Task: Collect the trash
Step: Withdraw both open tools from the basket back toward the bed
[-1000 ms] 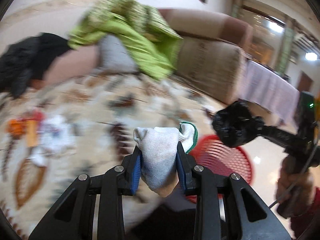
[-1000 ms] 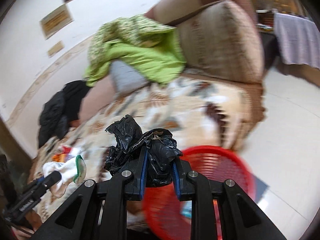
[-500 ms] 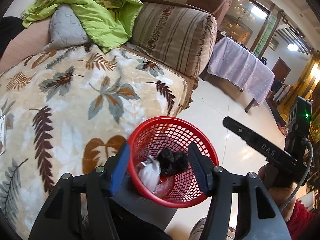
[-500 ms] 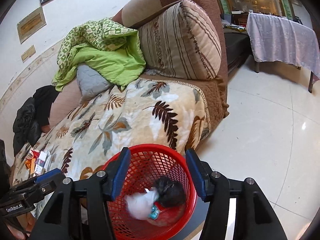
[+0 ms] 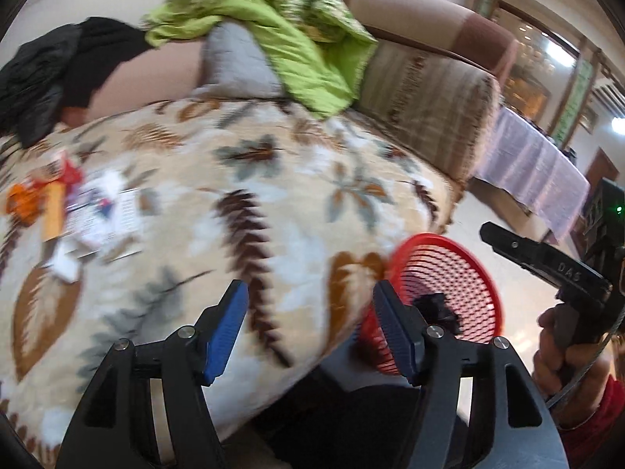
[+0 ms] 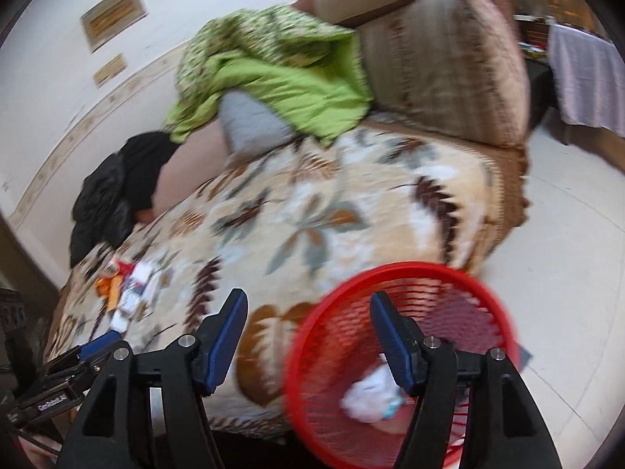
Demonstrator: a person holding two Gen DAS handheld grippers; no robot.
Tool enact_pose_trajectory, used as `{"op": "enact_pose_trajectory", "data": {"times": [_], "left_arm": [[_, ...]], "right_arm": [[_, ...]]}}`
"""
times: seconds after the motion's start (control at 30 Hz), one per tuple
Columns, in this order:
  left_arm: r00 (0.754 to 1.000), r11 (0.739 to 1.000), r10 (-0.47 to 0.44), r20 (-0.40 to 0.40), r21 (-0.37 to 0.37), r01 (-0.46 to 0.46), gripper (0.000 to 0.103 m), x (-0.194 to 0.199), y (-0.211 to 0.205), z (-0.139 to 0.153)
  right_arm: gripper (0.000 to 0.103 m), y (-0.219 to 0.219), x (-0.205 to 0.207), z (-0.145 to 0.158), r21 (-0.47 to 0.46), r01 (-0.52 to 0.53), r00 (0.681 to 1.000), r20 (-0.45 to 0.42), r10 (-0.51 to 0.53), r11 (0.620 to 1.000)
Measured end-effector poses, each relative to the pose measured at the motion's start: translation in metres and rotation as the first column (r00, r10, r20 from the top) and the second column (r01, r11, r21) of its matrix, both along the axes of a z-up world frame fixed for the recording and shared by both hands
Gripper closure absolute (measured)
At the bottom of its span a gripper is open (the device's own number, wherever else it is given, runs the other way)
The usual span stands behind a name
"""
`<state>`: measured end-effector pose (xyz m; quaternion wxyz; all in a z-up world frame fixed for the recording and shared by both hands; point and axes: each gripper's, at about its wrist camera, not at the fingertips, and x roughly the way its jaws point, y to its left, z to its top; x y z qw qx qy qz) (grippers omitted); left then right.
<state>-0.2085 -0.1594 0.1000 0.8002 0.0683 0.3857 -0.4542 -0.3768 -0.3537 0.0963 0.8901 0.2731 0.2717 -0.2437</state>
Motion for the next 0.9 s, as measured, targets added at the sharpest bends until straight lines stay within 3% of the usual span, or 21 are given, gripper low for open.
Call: {"op": "enact_pose_trajectory", "data": {"times": [0.27, 0.5, 0.67, 0.8, 0.9], "left_arm": [[0.979, 0.979, 0.204, -0.013, -0.023, -0.205, 0.038, 0.055, 0.083, -0.007], [0.920, 0.920, 0.392, 0.014, -0.015, -0.392, 0.038, 0.106, 0.139, -0.017], [0.888, 0.890, 0.455, -0.059, -0.012, -0.457, 0.038, 0.137, 0.162, -0.034], [0.863, 0.867, 0.495, -0.102, -0.017, -0.499, 0.038, 0.155, 0.172, -0.040], [0.847, 0.851, 0.520, -0.115, -0.019, -0.525, 0.038, 0.166, 0.177, -0.041]], "right_arm": [[0.034, 0.052, 0.071, -0.003, 0.009, -0.186, 0.982, -0.032, 0.186, 0.983], [0.034, 0.093, 0.140, -0.008, 0.056, -0.324, 0.944, -0.051, 0.327, 0.944], [0.034, 0.107, 0.206, -0.022, 0.157, -0.394, 0.914, -0.043, 0.404, 0.906], [0.046, 0.106, 0.268, -0.047, 0.273, -0.387, 0.906, -0.067, 0.419, 0.881], [0.052, 0.103, 0.302, -0.061, 0.287, -0.371, 0.902, -0.114, 0.416, 0.883]]}}
